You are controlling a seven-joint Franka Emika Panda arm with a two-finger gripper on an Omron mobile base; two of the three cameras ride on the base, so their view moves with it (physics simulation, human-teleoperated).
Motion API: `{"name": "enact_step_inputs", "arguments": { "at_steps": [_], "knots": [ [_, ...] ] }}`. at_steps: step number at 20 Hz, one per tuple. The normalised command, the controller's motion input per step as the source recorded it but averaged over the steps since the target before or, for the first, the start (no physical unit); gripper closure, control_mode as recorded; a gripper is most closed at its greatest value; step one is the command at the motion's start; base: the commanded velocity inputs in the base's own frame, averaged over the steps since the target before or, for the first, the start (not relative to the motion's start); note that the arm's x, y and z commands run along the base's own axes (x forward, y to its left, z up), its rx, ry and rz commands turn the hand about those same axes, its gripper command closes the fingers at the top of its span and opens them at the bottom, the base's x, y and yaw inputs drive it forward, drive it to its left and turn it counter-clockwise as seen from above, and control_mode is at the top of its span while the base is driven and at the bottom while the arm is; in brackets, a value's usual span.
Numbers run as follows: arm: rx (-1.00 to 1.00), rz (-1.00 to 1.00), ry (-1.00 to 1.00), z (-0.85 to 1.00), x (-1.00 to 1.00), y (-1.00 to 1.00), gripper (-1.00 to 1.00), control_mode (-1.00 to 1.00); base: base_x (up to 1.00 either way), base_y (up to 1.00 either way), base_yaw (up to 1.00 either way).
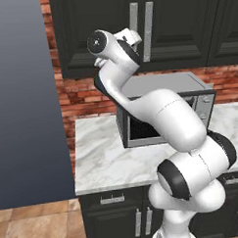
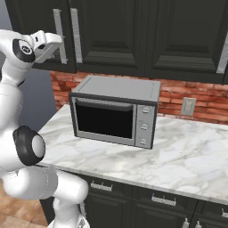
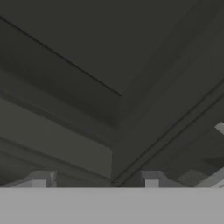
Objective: Pick the candle and candle from the dining table and place them in the open cabinet. Close the cabinet after placing the objects.
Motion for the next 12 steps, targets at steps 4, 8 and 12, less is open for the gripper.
{"name": "enact_step_inputs", "arguments": {
  "at_steps": [4, 8, 12],
  "knots": [
    [0.11, 0.0, -0.04, 0.0, 0.32, -0.44, -1.0, -1.0, 0.0, 0.0, 0.0],
    [0.1, 0.0, -0.03, 0.0, 0.33, -0.46, -1.0, -1.0, 0.0, 0.0, 0.0],
    [0.09, 0.0, -0.03, 0.0, 0.36, -0.48, -1.0, -1.0, 0.0, 0.0, 0.0]
  ]
}}
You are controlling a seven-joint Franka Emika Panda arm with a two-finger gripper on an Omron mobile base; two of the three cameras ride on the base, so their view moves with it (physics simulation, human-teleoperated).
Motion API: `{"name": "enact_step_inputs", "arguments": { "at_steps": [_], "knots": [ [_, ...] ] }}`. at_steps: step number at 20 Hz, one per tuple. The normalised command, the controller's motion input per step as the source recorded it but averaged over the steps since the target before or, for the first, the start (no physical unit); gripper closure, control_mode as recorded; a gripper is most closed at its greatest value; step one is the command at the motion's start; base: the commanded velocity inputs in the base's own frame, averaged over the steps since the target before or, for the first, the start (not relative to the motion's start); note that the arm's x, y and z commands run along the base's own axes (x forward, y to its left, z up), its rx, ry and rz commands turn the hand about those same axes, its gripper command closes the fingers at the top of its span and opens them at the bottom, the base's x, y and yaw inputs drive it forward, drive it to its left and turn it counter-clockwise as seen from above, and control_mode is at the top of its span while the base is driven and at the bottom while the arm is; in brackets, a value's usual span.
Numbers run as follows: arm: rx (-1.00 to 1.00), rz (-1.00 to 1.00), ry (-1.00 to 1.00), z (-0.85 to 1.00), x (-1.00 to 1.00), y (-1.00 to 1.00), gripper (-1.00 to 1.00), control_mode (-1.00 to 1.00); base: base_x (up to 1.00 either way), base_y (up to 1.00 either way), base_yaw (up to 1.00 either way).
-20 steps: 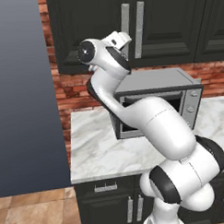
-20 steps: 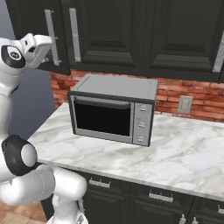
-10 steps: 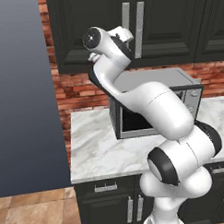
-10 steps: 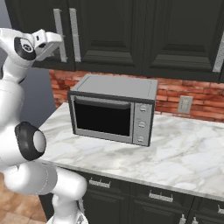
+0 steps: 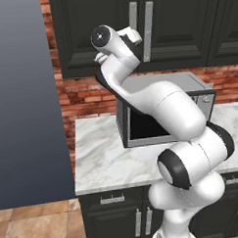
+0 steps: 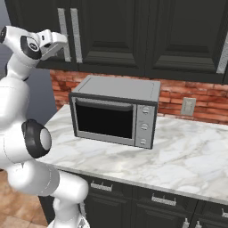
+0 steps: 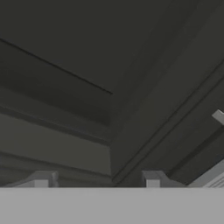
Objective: Pick the candle and candle from the dining table and place them in the open cabinet. Close the cabinet after placing the objects.
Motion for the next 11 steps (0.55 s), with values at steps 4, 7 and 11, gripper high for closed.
{"name": "enact_step_inputs", "arguments": {
  "at_steps": [4, 7, 11],
  "knots": [
    [0.08, 0.0, -0.03, 0.0, 0.36, -0.51, -1.0, -1.0, 0.0, 0.0, 0.0],
    [0.09, 0.0, 0.0, 0.0, 0.69, -0.63, -1.0, -1.0, 0.0, 0.0, 0.0],
    [0.11, 0.02, 0.0, 0.0, 0.93, -0.73, -1.0, -1.0, 0.0, 0.0, 0.0]
  ]
}}
